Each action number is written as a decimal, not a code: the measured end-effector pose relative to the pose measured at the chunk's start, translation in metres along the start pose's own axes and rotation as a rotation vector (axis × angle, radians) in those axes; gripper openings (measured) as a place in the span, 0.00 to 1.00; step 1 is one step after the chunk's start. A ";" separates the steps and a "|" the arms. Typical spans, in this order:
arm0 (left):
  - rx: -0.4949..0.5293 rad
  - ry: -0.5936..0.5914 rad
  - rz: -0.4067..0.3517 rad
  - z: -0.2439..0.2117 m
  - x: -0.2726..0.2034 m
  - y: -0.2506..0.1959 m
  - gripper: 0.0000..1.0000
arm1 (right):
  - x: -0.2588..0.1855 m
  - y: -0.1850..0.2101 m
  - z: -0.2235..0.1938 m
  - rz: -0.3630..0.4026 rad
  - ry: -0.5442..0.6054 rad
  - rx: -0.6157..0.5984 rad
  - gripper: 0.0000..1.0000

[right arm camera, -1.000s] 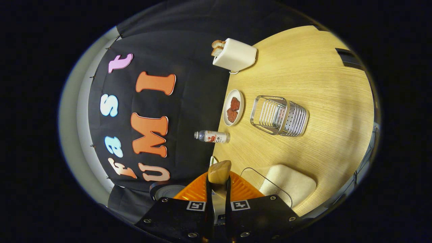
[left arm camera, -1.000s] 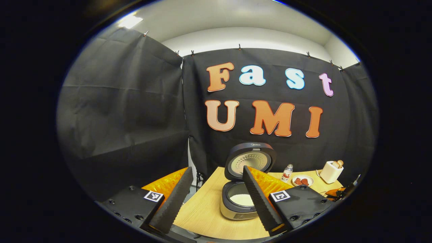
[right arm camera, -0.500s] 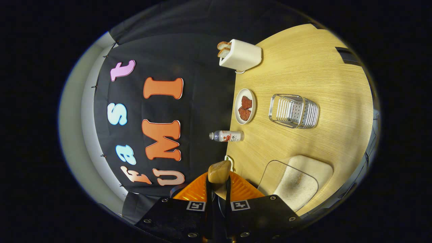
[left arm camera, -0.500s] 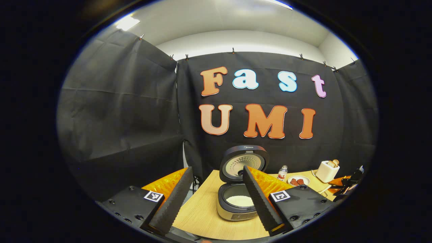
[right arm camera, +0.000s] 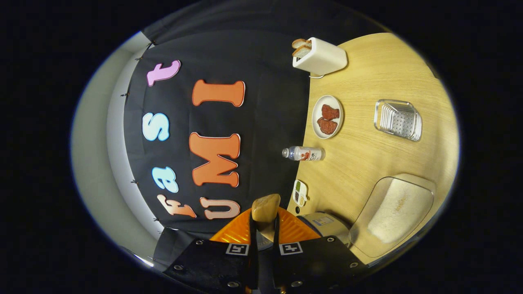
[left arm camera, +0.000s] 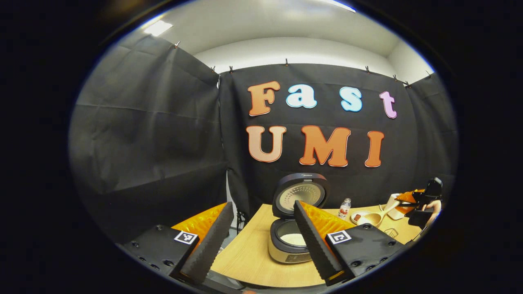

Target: Close the left gripper, press the button to open the rice cooker; take a wooden spoon from the chopstick holder with the right hand, scoop a spoonful of rice and pour it into the rice cooker, then put the wooden spoon back into the chopstick holder.

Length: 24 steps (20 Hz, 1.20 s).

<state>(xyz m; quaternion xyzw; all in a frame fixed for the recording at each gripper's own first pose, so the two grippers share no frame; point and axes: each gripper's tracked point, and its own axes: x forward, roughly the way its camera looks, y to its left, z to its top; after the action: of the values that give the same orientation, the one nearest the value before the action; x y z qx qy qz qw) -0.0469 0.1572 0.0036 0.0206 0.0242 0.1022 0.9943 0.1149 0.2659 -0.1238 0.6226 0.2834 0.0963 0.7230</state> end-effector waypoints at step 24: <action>-0.012 -0.014 0.051 0.001 -0.013 0.044 0.98 | 0.110 0.056 -0.105 -0.008 0.065 -0.323 0.13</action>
<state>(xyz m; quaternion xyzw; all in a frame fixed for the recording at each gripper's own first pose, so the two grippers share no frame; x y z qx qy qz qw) -0.0688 0.1976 0.0068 0.0158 0.0163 0.1274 0.9916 0.1620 0.4204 -0.1091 0.4937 0.2902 0.1578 0.8045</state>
